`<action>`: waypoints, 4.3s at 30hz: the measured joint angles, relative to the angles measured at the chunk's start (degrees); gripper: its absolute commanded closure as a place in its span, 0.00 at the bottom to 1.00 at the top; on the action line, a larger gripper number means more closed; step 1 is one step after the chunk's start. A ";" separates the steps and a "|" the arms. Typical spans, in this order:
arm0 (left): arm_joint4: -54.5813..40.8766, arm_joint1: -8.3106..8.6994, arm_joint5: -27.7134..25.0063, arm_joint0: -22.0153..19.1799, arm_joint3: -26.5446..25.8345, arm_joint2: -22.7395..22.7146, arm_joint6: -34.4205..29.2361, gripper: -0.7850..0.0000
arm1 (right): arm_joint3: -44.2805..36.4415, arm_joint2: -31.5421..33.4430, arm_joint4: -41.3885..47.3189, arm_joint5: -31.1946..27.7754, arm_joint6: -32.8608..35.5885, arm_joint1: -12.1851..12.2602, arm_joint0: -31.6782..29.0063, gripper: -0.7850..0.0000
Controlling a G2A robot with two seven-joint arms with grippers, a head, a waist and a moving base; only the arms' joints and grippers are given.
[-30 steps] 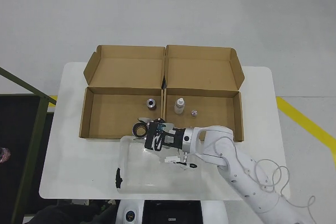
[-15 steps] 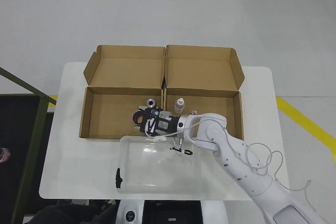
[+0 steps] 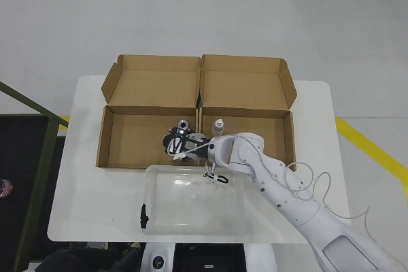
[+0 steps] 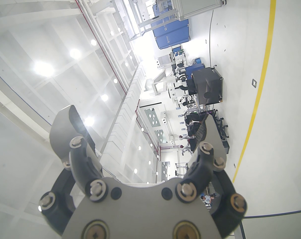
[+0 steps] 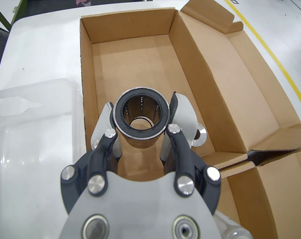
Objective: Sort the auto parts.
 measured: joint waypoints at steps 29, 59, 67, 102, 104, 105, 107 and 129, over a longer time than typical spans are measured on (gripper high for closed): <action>0.00 0.00 0.00 0.00 0.00 0.00 0.00 0.00 | 8.02 -2.12 -2.75 -0.90 0.52 -2.19 2.72 0.53; 0.00 0.00 0.00 0.00 0.00 0.00 0.00 0.00 | -11.38 7.70 -1.94 -5.18 1.06 0.47 -4.48 0.46; 0.00 0.00 0.00 0.00 0.00 0.00 0.00 0.00 | -18.83 13.55 -1.92 -7.09 1.21 2.33 -10.12 0.46; 0.00 0.00 0.00 0.00 0.00 0.00 0.00 0.00 | -33.83 49.04 -4.61 -9.56 -18.80 9.35 -45.03 0.24; 0.00 0.00 0.00 0.00 0.00 0.00 0.00 0.00 | -33.41 50.70 -4.79 -8.07 -21.16 9.47 -46.93 0.22; 0.00 0.00 0.00 0.00 0.00 0.00 0.00 0.00 | -33.24 51.39 -4.93 -7.31 -22.15 9.51 -47.71 0.23; 0.00 0.00 0.00 0.00 0.00 0.00 0.00 0.00 | -32.80 52.83 -5.27 -5.40 -24.29 9.58 -49.37 0.24; 0.00 0.00 0.00 0.00 0.00 0.00 0.00 0.00 | -29.80 60.97 -5.12 0.78 -32.78 10.39 -56.02 0.00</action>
